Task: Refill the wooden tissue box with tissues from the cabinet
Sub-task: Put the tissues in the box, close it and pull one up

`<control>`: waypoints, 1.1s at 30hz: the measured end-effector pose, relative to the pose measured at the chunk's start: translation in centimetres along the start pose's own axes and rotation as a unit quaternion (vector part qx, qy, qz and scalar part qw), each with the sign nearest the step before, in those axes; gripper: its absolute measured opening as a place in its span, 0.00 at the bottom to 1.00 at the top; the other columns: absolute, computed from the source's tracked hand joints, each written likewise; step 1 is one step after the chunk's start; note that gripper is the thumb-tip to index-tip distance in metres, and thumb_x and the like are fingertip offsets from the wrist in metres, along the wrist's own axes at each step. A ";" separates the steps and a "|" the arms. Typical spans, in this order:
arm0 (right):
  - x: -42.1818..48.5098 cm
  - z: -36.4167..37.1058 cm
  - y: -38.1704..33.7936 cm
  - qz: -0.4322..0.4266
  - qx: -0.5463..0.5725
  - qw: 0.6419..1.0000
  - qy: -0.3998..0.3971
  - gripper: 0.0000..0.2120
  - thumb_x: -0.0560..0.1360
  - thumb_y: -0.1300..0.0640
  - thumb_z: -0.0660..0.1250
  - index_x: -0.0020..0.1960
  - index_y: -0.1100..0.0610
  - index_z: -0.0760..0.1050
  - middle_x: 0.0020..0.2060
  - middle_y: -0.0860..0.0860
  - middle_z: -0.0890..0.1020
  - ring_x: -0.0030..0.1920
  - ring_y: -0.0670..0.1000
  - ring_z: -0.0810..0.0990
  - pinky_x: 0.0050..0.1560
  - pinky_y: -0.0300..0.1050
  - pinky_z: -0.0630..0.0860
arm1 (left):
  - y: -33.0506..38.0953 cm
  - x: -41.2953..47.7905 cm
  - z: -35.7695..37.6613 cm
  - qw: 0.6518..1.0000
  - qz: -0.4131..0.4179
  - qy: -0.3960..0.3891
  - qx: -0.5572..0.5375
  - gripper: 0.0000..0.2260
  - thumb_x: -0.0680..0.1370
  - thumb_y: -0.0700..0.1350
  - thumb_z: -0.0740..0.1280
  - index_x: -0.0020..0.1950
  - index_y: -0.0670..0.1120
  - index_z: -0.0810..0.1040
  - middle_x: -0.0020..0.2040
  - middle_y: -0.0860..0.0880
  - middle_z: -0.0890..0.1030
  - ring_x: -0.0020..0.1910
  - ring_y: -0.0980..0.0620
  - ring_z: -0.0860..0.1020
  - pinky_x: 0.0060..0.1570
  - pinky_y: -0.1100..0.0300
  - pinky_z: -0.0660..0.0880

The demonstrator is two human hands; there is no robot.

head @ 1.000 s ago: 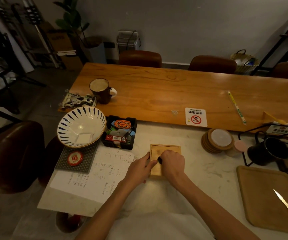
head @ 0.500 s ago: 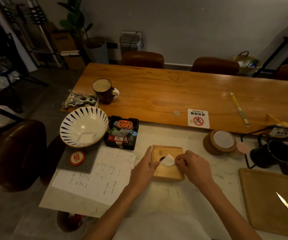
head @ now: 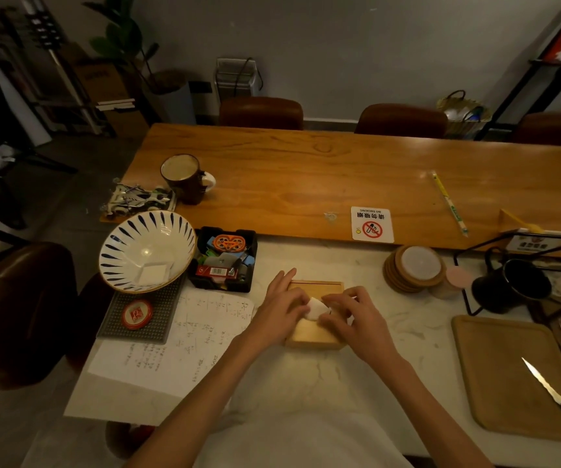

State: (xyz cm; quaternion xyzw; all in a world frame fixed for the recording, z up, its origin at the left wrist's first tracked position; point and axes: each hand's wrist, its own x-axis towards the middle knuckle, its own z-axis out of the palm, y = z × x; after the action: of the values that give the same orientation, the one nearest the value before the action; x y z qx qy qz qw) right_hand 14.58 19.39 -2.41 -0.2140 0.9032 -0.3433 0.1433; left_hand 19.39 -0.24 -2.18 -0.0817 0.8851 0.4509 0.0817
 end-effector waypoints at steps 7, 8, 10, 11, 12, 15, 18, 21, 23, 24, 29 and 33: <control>2.6 -0.7 0.0 0.044 0.110 0.991 -0.054 0.03 0.73 0.53 0.72 0.46 0.49 0.82 0.49 0.47 0.72 0.47 0.44 0.74 0.47 0.35 0.70 | -0.3 0.2 -0.2 0.999 -0.011 -0.030 -0.031 0.08 0.78 0.48 0.68 0.54 0.47 0.78 0.80 0.52 0.52 0.78 0.51 0.48 0.75 0.44 0.54; 2.8 -0.8 -0.1 0.045 0.122 0.990 -0.055 0.02 0.73 0.54 0.72 0.45 0.48 0.82 0.49 0.47 0.72 0.48 0.44 0.74 0.47 0.35 0.70 | -0.6 0.2 -0.1 0.999 -0.011 -0.038 -0.029 0.09 0.77 0.49 0.68 0.55 0.48 0.78 0.80 0.52 0.51 0.78 0.51 0.49 0.75 0.44 0.54; 3.1 -0.9 0.1 0.047 0.139 0.988 -0.055 0.03 0.72 0.54 0.73 0.44 0.47 0.82 0.49 0.47 0.72 0.48 0.45 0.74 0.47 0.33 0.70 | -1.2 0.2 0.0 0.999 -0.004 -0.034 -0.037 0.06 0.77 0.48 0.68 0.52 0.47 0.77 0.80 0.52 0.51 0.78 0.50 0.51 0.74 0.44 0.56; 3.1 -1.0 0.2 0.046 0.137 0.988 -0.062 0.04 0.72 0.54 0.73 0.45 0.46 0.81 0.50 0.47 0.72 0.49 0.44 0.73 0.47 0.33 0.70 | -1.5 0.3 0.0 0.999 0.000 -0.026 -0.046 0.04 0.78 0.46 0.68 0.49 0.47 0.77 0.80 0.52 0.52 0.78 0.49 0.53 0.74 0.44 0.58; 3.1 -1.1 0.3 0.045 0.132 0.988 -0.073 0.05 0.72 0.53 0.73 0.47 0.46 0.81 0.51 0.47 0.71 0.49 0.43 0.72 0.46 0.33 0.70 | -1.6 0.4 0.1 0.998 0.003 -0.020 -0.053 0.03 0.78 0.45 0.68 0.47 0.47 0.77 0.80 0.52 0.54 0.77 0.49 0.55 0.74 0.44 0.59; 3.2 -1.2 0.8 0.040 0.109 0.990 -0.084 0.07 0.72 0.52 0.74 0.49 0.47 0.80 0.54 0.48 0.69 0.47 0.43 0.73 0.46 0.33 0.70 | -1.4 0.7 0.2 0.998 -0.004 -0.011 -0.067 0.02 0.78 0.43 0.67 0.46 0.48 0.76 0.79 0.51 0.56 0.76 0.49 0.58 0.73 0.49 0.61; 3.4 -1.0 0.9 0.039 0.101 0.992 -0.071 0.03 0.73 0.52 0.72 0.45 0.48 0.80 0.53 0.48 0.69 0.45 0.43 0.74 0.45 0.34 0.71 | -1.5 0.9 0.3 0.997 -0.002 0.008 -0.073 0.02 0.78 0.42 0.67 0.49 0.44 0.78 0.79 0.50 0.59 0.75 0.51 0.61 0.69 0.57 0.61; 3.5 -0.7 1.0 0.040 0.106 0.991 -0.069 0.03 0.73 0.52 0.72 0.46 0.50 0.80 0.53 0.48 0.69 0.45 0.43 0.73 0.44 0.34 0.70 | -1.7 0.8 0.3 0.996 0.004 0.014 -0.087 0.03 0.78 0.44 0.67 0.49 0.45 0.79 0.78 0.52 0.59 0.73 0.52 0.64 0.68 0.55 0.65; 3.4 -0.7 1.2 0.041 0.114 0.990 -0.071 0.05 0.73 0.53 0.72 0.48 0.52 0.81 0.52 0.48 0.69 0.46 0.44 0.73 0.44 0.33 0.70 | -1.9 0.8 0.2 0.995 0.007 0.014 -0.101 0.04 0.78 0.44 0.68 0.49 0.44 0.79 0.78 0.53 0.60 0.72 0.54 0.65 0.67 0.54 0.67; 3.4 -0.8 1.3 0.042 0.117 0.990 -0.071 0.06 0.73 0.53 0.72 0.49 0.52 0.81 0.52 0.48 0.69 0.45 0.44 0.73 0.44 0.33 0.70 | -2.0 0.8 0.2 0.994 0.007 0.013 -0.109 0.03 0.78 0.43 0.68 0.49 0.44 0.79 0.78 0.53 0.60 0.71 0.56 0.65 0.66 0.54 0.67; 3.6 -0.8 1.5 0.034 0.125 0.989 -0.067 0.01 0.73 0.54 0.72 0.44 0.49 0.81 0.48 0.45 0.69 0.44 0.46 0.73 0.47 0.38 0.73 | -2.7 1.1 0.6 0.991 0.004 0.027 -0.133 0.03 0.77 0.41 0.69 0.44 0.43 0.78 0.76 0.53 0.64 0.69 0.55 0.69 0.68 0.50 0.67; 3.4 -0.7 1.8 0.024 0.135 0.988 -0.073 0.02 0.74 0.54 0.72 0.44 0.47 0.80 0.50 0.48 0.70 0.45 0.48 0.74 0.48 0.38 0.74 | -2.7 1.3 0.8 0.993 0.003 0.025 -0.118 0.03 0.77 0.44 0.68 0.43 0.49 0.77 0.75 0.54 0.64 0.70 0.55 0.67 0.69 0.48 0.66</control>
State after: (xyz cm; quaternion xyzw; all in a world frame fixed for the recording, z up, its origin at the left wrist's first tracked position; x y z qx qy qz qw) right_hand 10.83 19.38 -3.51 -0.1952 0.8407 -0.4419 0.2448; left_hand 18.80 -1.24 -5.00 -0.0995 0.8279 0.5499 0.0479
